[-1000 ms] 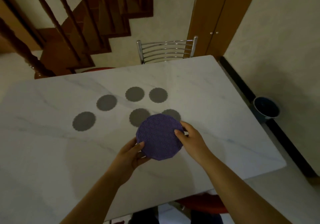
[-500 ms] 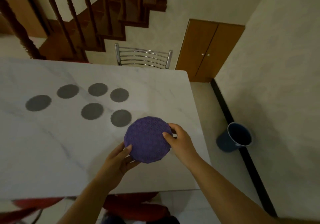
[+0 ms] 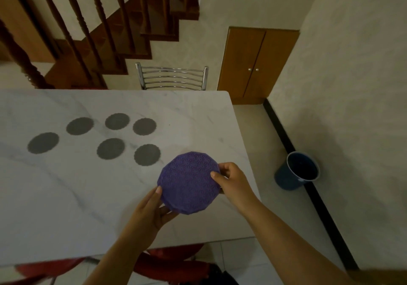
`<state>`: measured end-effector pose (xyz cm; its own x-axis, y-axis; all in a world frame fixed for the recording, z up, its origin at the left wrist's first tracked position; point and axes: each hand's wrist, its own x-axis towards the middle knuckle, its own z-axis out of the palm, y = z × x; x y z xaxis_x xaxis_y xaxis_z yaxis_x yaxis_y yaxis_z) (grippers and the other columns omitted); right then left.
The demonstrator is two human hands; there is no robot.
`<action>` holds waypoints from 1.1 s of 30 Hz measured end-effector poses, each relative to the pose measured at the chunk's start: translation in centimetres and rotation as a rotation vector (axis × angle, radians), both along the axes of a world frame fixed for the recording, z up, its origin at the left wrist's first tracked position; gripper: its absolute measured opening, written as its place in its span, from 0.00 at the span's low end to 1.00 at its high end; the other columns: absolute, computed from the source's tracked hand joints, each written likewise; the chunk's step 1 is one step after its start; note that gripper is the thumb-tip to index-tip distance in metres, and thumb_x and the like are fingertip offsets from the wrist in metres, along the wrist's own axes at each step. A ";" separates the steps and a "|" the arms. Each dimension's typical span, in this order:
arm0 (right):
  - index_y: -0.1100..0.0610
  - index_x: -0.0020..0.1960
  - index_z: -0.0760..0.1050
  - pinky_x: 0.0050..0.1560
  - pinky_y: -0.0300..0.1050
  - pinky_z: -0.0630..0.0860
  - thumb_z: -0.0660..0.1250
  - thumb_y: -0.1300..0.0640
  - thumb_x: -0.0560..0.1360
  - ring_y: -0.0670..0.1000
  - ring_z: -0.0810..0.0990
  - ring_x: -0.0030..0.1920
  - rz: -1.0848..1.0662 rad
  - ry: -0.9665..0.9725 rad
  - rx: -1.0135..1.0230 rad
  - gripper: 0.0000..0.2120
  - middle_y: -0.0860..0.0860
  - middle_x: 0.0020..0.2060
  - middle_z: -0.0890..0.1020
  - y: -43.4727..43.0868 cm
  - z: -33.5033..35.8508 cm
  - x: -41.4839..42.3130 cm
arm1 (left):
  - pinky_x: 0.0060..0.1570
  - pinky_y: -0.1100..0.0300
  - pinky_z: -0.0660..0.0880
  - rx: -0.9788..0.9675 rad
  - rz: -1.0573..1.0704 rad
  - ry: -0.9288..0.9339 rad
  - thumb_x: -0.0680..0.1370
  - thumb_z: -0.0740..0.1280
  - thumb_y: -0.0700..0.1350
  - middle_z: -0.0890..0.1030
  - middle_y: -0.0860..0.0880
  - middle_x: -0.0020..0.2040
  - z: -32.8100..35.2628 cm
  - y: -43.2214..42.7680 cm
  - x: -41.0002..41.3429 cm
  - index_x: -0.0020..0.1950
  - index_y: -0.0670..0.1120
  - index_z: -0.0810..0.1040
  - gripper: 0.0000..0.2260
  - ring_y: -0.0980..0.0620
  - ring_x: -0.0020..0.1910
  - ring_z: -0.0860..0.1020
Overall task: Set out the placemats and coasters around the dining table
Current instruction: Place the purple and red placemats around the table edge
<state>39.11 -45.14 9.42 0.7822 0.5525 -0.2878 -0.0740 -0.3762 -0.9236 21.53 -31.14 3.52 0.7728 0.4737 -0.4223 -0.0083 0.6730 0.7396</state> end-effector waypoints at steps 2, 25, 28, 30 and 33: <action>0.57 0.54 0.71 0.44 0.45 0.81 0.64 0.58 0.76 0.51 0.80 0.49 0.011 0.036 0.007 0.08 0.55 0.51 0.79 -0.3 0.1 0.4 | 0.45 0.53 0.81 0.004 0.004 0.006 0.76 0.63 0.51 0.82 0.45 0.60 0.1 -0.2 0.3 0.60 0.51 0.81 0.15 0.42 0.55 0.82; 0.67 0.61 0.73 0.50 0.57 0.77 0.65 0.68 0.73 0.62 0.79 0.54 -0.427 0.461 0.128 0.16 0.64 0.58 0.78 4.0 -7.6 23.4 | 0.46 0.52 0.82 -0.014 0.355 0.064 0.79 0.60 0.42 0.82 0.48 0.61 -0.8 2.0 7.3 0.66 0.47 0.75 0.16 0.45 0.55 0.82; 0.67 0.61 0.73 0.44 0.52 0.79 0.65 0.68 0.74 0.60 0.78 0.53 -0.414 0.474 0.150 0.16 0.63 0.58 0.78 5.8 -9.6 25.0 | 0.45 0.52 0.82 -0.027 0.359 0.054 0.79 0.60 0.42 0.81 0.47 0.61 -0.8 2.1 8.7 0.63 0.49 0.78 0.15 0.45 0.55 0.82; 0.68 0.60 0.73 0.37 0.48 0.81 0.64 0.68 0.74 0.59 0.78 0.51 -0.420 0.472 0.161 0.15 0.61 0.54 0.78 7.0 -10.6 25.8 | 0.45 0.52 0.82 -0.038 0.369 0.064 0.79 0.59 0.41 0.82 0.47 0.61 -1.1 2.1 9.2 0.60 0.50 0.80 0.14 0.46 0.54 0.83; 0.68 0.58 0.74 0.48 0.56 0.79 0.66 0.65 0.74 0.60 0.79 0.53 -0.369 0.349 -0.030 0.14 0.59 0.52 0.79 8.1 -12.2 26.5 | 0.44 0.52 0.82 -0.042 0.394 0.082 0.79 0.59 0.42 0.82 0.47 0.60 -1.4 2.4 9.4 0.58 0.51 0.82 0.14 0.47 0.52 0.83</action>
<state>65.66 -37.00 -2.81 0.7784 0.2451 -0.5779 -0.5089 -0.2927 -0.8095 30.90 -28.75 2.13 0.4985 0.7078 -0.5006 -0.2137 0.6600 0.7203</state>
